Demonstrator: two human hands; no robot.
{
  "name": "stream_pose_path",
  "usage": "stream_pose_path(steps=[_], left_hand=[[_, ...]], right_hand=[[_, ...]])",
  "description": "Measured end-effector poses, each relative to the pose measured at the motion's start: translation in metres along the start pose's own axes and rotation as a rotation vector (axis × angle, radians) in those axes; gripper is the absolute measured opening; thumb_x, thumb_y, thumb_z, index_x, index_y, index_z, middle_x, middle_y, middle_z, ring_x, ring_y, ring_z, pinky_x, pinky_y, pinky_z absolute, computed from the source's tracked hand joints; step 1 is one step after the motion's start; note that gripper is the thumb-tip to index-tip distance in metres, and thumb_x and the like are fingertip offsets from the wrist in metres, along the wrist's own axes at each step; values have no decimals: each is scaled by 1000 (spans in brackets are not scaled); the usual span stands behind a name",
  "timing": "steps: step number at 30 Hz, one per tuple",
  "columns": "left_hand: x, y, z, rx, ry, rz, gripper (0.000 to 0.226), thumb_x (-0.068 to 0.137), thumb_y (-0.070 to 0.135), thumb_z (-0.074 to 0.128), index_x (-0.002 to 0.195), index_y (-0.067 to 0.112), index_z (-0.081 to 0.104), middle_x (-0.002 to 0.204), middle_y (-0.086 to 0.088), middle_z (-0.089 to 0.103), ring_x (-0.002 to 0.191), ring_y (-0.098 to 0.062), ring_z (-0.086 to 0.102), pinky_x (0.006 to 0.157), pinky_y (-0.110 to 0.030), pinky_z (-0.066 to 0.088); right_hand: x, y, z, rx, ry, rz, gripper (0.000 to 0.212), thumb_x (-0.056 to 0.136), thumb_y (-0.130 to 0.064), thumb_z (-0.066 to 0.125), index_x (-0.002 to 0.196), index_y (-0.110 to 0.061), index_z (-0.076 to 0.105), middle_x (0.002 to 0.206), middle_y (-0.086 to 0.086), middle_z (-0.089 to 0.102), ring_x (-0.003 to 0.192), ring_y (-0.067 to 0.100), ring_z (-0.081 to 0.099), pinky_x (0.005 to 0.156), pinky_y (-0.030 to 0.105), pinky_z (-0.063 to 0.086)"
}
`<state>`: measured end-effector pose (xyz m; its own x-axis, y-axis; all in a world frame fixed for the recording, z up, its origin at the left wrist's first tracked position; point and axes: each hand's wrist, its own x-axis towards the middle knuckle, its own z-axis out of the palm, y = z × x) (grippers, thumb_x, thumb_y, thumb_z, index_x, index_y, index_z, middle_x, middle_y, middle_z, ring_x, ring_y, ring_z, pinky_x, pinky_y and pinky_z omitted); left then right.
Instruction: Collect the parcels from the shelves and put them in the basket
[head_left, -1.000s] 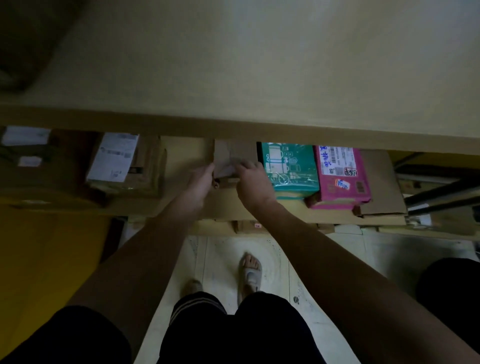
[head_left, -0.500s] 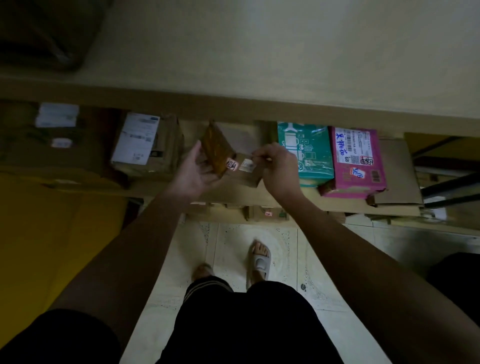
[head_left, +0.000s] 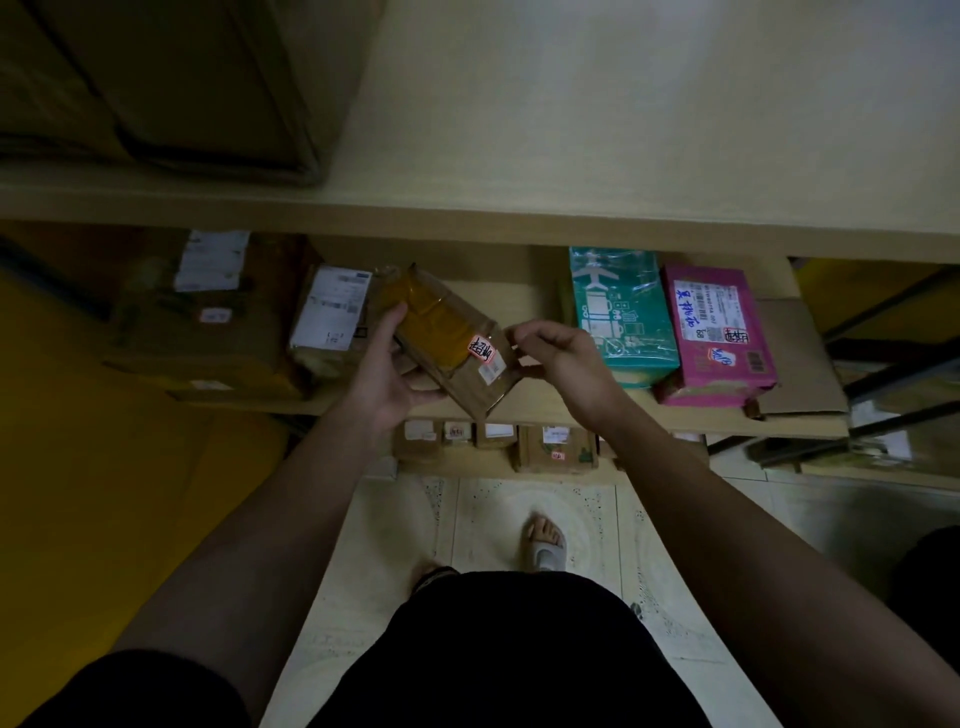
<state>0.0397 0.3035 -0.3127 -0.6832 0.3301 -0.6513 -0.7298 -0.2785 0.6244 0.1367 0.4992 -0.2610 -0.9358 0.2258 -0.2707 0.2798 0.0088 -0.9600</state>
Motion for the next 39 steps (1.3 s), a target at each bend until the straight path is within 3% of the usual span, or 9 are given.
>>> stream_pose_path(steps=[6,10,13,18,22,26,31,34,39], left_hand=[[-7,2,7,35,-9,-77,81,75,64,71,145,31,45,136,-13,56,120,-39,57,81,-60,55],[-11,4,14,54,-26,-93,80,73,65,70,142,30,49,136,-13,57,117,-40,59,79,-61,55],[-14,6,17,56,-44,-117,86,67,66,74,141,31,50,139,-13,56,118,-42,59,81,-65,53],[-21,3,26,10,-77,-225,76,74,63,71,138,27,51,136,-17,56,120,-45,55,80,-69,52],[-28,-1,33,-1,-150,-298,71,80,65,61,138,24,54,137,-22,56,120,-47,54,74,-70,51],[-32,-5,42,-8,-182,-316,69,85,69,50,136,23,57,138,-23,56,122,-47,54,76,-71,51],[-39,-4,46,-38,-188,-296,68,84,67,54,131,18,63,135,-22,59,121,-44,55,88,-68,50],[-40,-1,40,-35,-192,-282,70,82,68,54,132,19,63,136,-22,58,122,-44,54,84,-67,52],[-47,-4,32,-64,-204,-248,68,84,68,50,135,23,60,137,-22,56,121,-49,52,82,-69,51]], right_hand=[[-14,-30,12,-149,-34,-26,27,101,-41,51,100,-20,69,91,-6,65,77,-4,61,69,21,52],[-13,-35,15,-252,-39,-81,25,91,-47,65,89,-22,65,90,-7,64,85,7,62,76,28,50],[-11,-34,16,-300,-15,-142,23,85,-39,75,81,-25,57,90,-6,61,78,3,57,71,25,47],[-17,-38,14,-303,37,-223,28,83,-33,78,88,-16,57,88,-6,61,67,5,58,57,23,47],[-20,-44,10,-296,24,-290,27,81,-25,81,89,-22,56,87,-12,57,68,6,52,58,19,43],[-23,-53,9,-345,32,-312,33,83,-27,80,96,-9,56,86,-9,61,71,9,57,60,32,49],[-24,-65,12,-362,25,-309,32,82,-27,80,96,-9,58,91,7,66,78,30,65,64,41,54],[-28,-63,11,-291,26,-319,14,92,-31,69,92,-18,63,89,7,64,73,17,61,66,33,49],[-41,-56,11,-179,211,-161,40,107,-39,36,98,-16,67,87,-2,66,76,9,62,64,19,49]])
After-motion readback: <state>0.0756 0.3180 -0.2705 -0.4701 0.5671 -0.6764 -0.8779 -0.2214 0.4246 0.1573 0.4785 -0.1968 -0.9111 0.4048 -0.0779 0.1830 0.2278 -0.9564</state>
